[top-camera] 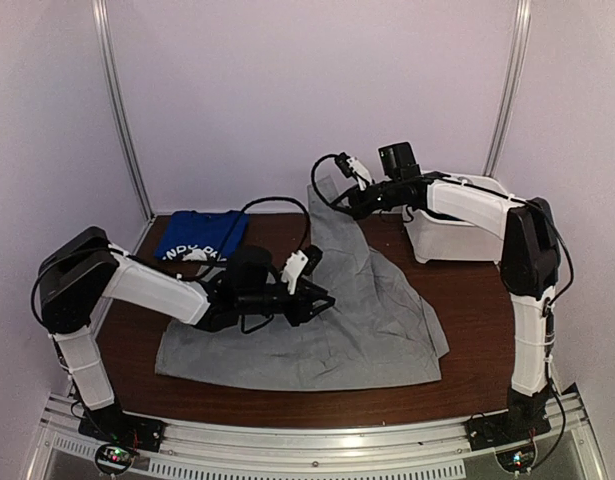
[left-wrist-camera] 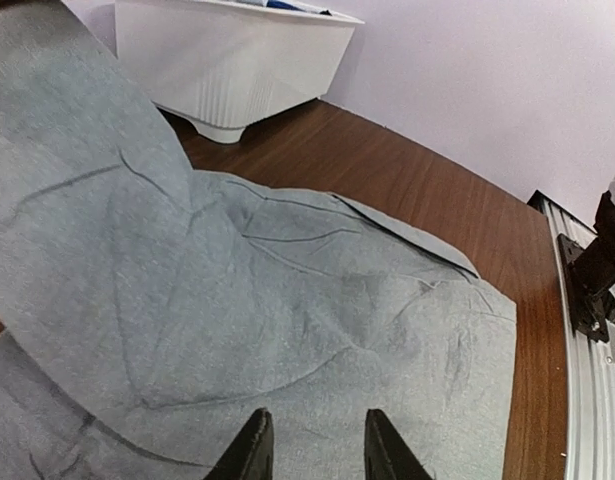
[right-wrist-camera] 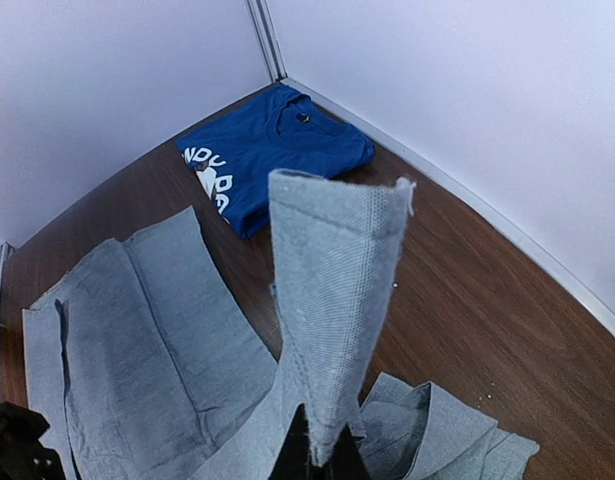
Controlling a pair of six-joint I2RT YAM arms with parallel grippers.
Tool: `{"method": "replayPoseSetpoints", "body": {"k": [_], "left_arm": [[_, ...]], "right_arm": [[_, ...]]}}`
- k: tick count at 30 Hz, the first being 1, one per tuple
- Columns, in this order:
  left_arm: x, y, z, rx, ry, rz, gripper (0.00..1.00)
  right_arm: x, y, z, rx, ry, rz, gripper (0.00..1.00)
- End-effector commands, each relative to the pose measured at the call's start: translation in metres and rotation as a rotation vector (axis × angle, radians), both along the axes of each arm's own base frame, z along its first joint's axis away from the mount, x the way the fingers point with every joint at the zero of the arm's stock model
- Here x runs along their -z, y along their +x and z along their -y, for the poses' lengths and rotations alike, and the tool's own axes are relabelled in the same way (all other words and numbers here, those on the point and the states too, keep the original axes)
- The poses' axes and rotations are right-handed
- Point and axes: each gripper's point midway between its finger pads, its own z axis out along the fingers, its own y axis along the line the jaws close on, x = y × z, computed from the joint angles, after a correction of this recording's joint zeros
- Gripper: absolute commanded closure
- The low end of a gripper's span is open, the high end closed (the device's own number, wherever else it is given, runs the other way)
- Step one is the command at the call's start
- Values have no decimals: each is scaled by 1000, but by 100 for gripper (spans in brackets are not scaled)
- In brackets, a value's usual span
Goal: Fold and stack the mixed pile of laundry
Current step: Adjust the 1/3-folded shirt at the center of the board.
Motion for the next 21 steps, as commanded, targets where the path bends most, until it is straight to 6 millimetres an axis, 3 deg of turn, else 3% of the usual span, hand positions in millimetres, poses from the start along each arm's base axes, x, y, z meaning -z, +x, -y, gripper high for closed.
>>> {"method": "replayPoseSetpoints", "body": {"k": [1,7,14,17,19,21], "left_arm": [[15,5,28,8,-29,-38,67],[57,24,43,-58,61,-113,70],[100,46,23,-202,215,-173,72],[96,46,12,-210,202,-182,68],[76,42,8,-189,124,-161,64],[43,33,5,-149,57,-112,62]], "right_arm": [[-29,2,-14,-23,39,47,100],[-50,1,-18,-32,58,60,100],[-49,-10,-21,-42,56,34,100],[-43,-18,-23,-44,52,13,100],[-41,-24,-25,-42,46,1,100],[-39,-32,-26,-34,38,-10,100]]}}
